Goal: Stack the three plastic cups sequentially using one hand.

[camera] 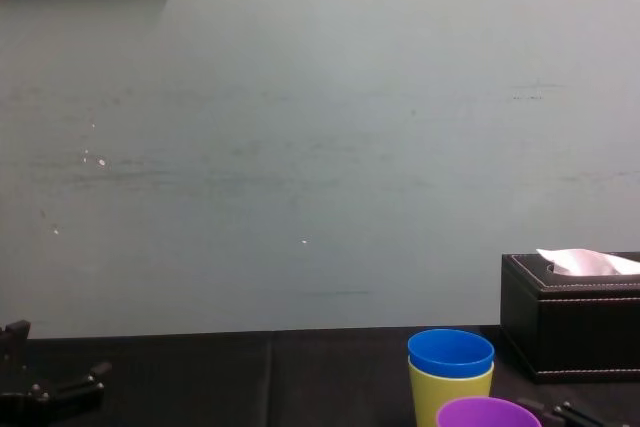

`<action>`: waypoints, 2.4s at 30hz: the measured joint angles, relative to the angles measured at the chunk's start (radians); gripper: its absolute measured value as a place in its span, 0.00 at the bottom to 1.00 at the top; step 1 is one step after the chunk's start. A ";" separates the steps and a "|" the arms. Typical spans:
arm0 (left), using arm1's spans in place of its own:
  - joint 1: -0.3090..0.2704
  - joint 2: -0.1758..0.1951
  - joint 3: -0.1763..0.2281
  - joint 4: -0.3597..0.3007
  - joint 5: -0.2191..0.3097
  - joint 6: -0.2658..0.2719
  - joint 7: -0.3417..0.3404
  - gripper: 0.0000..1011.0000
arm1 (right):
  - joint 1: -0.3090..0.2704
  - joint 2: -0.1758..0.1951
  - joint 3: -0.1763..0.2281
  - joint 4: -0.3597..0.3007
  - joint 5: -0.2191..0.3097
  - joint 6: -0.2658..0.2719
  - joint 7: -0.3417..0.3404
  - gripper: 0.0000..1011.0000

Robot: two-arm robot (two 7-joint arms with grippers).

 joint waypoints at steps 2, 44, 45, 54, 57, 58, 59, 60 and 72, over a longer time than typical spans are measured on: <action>0.000 0.000 0.000 0.000 0.000 0.000 0.000 1.00 | 0.009 -0.007 -0.002 0.013 -0.005 -0.002 -0.001 0.99; 0.000 0.000 0.000 0.000 0.000 0.000 0.000 1.00 | 0.055 -0.042 -0.013 0.071 -0.001 -0.004 0.008 0.78; 0.000 0.000 0.000 0.000 0.000 0.000 0.000 1.00 | 0.055 -0.042 -0.013 0.071 -0.001 -0.004 0.008 0.78; 0.000 0.000 0.000 0.000 0.000 0.000 0.000 1.00 | 0.041 -0.024 -0.008 0.015 -0.006 0.013 -0.002 0.74; 0.000 0.000 0.000 0.000 0.000 0.000 0.000 1.00 | 0.034 -0.007 -0.002 -0.034 -0.007 0.039 -0.011 0.73; 0.000 0.000 0.000 0.000 0.000 0.000 0.000 1.00 | 0.032 -0.002 0.000 -0.045 -0.007 0.045 -0.013 0.73; 0.000 0.000 0.000 0.000 0.000 0.000 0.000 1.00 | 0.031 0.007 0.005 -0.071 -0.006 0.058 -0.017 0.73; 0.000 0.000 0.000 0.000 0.000 0.000 0.000 1.00 | 0.031 0.007 0.005 -0.071 -0.006 0.058 -0.017 0.73; 0.000 0.000 0.000 0.000 0.000 0.000 0.000 1.00 | 0.113 0.051 0.017 -0.155 0.009 0.155 -0.023 0.73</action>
